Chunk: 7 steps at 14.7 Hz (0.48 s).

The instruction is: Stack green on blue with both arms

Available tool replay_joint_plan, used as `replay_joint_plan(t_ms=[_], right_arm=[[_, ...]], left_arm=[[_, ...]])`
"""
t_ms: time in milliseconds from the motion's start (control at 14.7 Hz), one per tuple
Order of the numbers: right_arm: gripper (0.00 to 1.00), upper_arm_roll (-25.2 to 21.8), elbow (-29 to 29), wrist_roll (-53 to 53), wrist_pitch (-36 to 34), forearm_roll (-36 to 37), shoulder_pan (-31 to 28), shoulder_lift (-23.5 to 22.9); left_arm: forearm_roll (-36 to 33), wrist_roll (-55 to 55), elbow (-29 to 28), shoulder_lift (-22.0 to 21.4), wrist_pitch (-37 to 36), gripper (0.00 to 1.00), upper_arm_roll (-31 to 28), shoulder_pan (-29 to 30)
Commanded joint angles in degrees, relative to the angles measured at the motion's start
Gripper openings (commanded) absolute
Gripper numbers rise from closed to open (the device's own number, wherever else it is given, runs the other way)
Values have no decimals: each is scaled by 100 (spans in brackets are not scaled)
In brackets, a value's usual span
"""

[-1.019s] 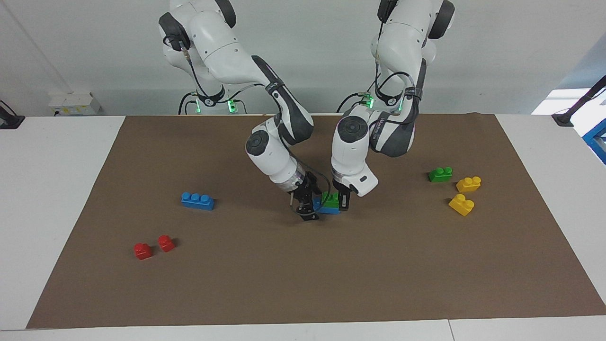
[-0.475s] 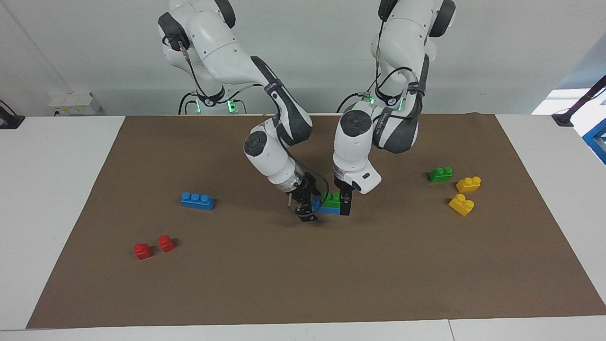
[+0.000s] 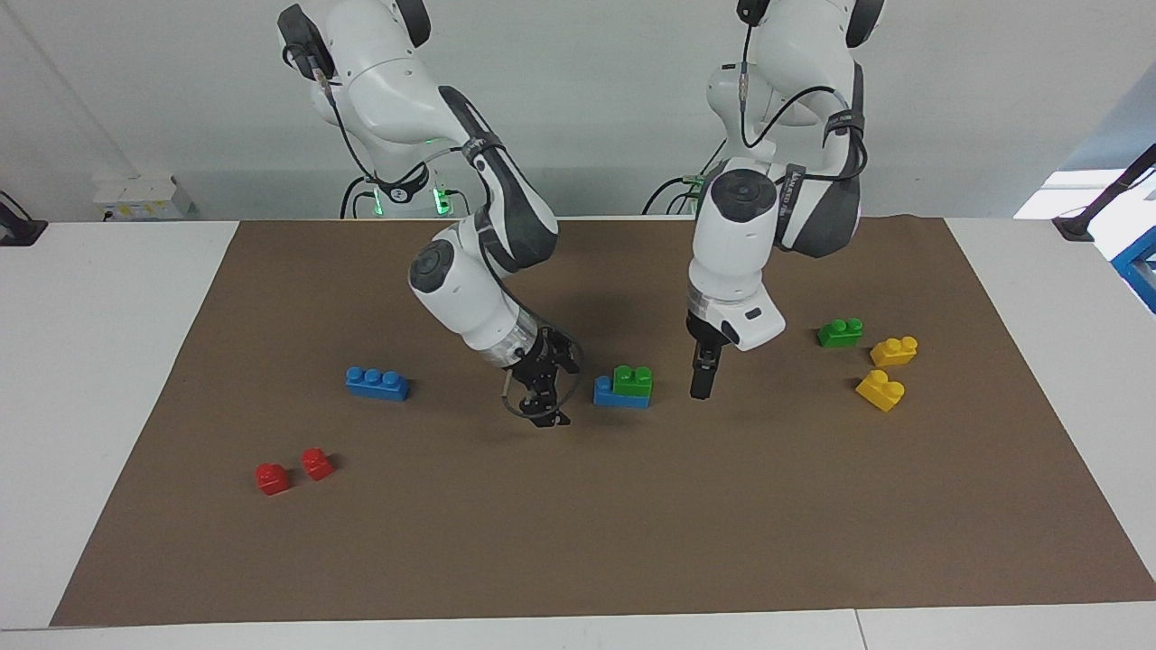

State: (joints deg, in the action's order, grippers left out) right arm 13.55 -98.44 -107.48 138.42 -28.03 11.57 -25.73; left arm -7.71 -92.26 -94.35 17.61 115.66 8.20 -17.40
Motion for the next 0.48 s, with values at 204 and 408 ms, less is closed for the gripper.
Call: replay_joint_plan(t_ms=[204, 408], right_arm=[[100, 7, -132, 804, -692, 534, -602, 849], [100, 25, -114, 2059, -1316, 553, -1199, 1192]], left_arm=[[94, 2479, -66, -486, -604, 100, 24, 718], [173, 3817, -83, -662, -755, 100, 15, 1097]])
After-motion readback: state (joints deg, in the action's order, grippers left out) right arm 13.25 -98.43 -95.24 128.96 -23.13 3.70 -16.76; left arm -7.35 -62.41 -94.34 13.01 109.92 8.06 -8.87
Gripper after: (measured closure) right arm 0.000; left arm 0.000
